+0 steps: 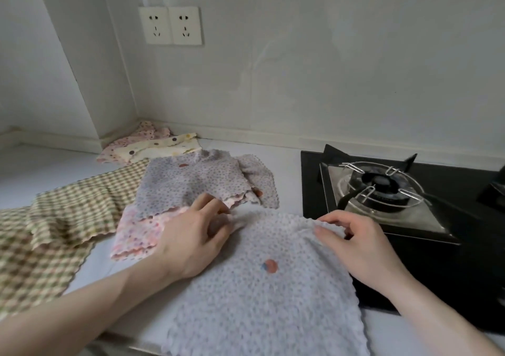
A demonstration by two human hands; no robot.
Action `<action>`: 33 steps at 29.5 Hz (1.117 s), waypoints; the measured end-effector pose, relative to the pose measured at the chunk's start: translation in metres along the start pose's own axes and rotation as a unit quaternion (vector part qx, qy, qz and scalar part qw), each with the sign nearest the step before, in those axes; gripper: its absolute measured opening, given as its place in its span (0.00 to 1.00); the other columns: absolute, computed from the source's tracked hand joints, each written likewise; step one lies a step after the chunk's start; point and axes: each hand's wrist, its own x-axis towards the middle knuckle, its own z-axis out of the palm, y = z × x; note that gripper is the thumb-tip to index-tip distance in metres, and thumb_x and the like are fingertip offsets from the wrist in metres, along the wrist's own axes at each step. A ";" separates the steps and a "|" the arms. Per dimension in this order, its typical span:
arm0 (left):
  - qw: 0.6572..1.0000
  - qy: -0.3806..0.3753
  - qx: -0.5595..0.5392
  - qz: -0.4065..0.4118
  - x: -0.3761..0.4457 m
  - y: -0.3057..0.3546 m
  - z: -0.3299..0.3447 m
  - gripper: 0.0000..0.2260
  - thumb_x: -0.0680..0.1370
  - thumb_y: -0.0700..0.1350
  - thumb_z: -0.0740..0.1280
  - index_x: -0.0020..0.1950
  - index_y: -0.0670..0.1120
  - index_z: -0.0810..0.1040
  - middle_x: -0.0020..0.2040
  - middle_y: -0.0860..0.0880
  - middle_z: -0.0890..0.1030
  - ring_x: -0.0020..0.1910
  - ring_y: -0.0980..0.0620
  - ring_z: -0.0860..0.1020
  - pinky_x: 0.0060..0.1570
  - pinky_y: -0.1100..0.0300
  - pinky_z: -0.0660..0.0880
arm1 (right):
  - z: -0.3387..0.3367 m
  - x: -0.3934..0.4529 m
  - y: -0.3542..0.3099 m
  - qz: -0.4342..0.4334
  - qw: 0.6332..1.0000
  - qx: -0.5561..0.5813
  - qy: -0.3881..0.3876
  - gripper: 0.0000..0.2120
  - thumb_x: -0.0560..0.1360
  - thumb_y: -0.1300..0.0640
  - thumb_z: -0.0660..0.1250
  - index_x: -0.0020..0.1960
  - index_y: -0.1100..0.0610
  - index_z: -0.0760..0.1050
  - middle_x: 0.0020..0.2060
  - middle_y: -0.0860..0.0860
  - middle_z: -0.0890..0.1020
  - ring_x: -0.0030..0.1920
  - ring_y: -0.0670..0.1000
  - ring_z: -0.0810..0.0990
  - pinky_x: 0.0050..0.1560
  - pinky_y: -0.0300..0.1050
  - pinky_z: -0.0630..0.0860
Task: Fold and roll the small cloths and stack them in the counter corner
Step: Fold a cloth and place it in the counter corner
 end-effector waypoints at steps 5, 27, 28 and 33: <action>0.996 0.069 -0.060 -0.026 -0.002 -0.007 0.000 0.07 0.79 0.55 0.69 0.47 0.54 0.82 0.46 0.56 0.75 0.38 0.58 0.75 0.37 0.57 0.73 | 0.005 0.003 0.010 0.000 0.999 -0.012 0.049 0.02 0.76 0.50 0.74 0.45 0.43 0.84 0.39 0.37 0.84 0.42 0.35 0.80 0.41 0.38 0.72; 0.938 -0.061 -0.285 -0.189 -0.062 0.057 -0.101 0.05 0.80 0.46 0.72 0.55 0.48 0.84 0.46 0.47 0.86 0.46 0.51 0.83 0.40 0.61 0.81 | -0.038 -0.078 -0.062 -0.037 0.991 -0.110 0.060 0.07 0.72 0.57 0.74 0.40 0.45 0.84 0.39 0.39 0.86 0.44 0.37 0.83 0.50 0.40 0.79; 0.942 -0.068 -0.272 -0.184 -0.069 0.058 -0.102 0.05 0.80 0.46 0.71 0.54 0.50 0.84 0.46 0.49 0.86 0.47 0.51 0.83 0.40 0.62 0.80 | -0.038 -0.086 -0.062 -0.041 0.991 -0.120 0.052 0.07 0.72 0.56 0.74 0.40 0.45 0.84 0.39 0.39 0.85 0.45 0.37 0.82 0.50 0.40 0.79; 0.972 -0.079 -0.175 -0.133 -0.100 0.062 -0.097 0.06 0.80 0.47 0.70 0.54 0.52 0.85 0.49 0.55 0.85 0.45 0.59 0.81 0.39 0.74 0.72 | -0.031 -0.119 -0.052 -0.046 0.985 -0.168 0.003 0.06 0.72 0.55 0.74 0.40 0.43 0.84 0.41 0.38 0.85 0.48 0.37 0.81 0.54 0.43 0.80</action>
